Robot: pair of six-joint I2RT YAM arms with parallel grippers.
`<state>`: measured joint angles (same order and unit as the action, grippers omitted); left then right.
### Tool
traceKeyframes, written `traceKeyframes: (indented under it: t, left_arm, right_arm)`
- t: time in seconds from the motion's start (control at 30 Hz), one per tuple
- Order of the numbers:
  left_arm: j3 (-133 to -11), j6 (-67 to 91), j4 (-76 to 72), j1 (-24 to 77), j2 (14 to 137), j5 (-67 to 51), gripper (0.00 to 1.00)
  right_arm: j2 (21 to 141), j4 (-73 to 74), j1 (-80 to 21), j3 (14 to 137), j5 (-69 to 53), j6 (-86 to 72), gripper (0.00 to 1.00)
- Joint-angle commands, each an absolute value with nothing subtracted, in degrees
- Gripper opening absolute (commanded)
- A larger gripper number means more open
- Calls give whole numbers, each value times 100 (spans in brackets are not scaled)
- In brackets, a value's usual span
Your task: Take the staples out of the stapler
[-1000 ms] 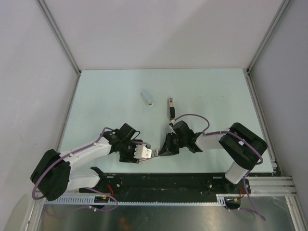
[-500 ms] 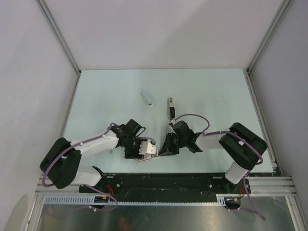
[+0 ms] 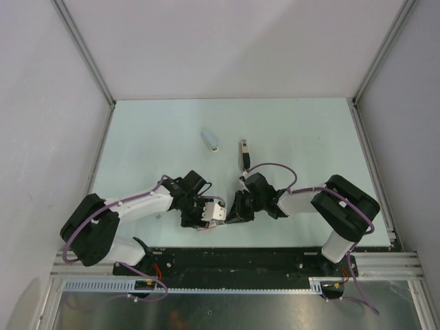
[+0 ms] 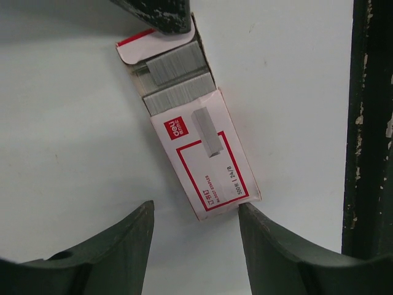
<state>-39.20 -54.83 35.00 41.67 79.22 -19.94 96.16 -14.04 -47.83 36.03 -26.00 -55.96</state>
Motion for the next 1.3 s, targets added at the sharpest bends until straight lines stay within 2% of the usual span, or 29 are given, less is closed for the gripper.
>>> traceKeyframes:
  t: [0.0,1.27]
  left_arm:
    - [-4048,-5361,3356,4240,8020,-2133,62]
    - [-4055,-5263,3296,4408,8027,-1912,61]
  right_arm:
    - [9700,-1538,-4920,3853,-2678,-5666,16]
    - [10135,-1404,-5178,4359,-2903,-5458,24]
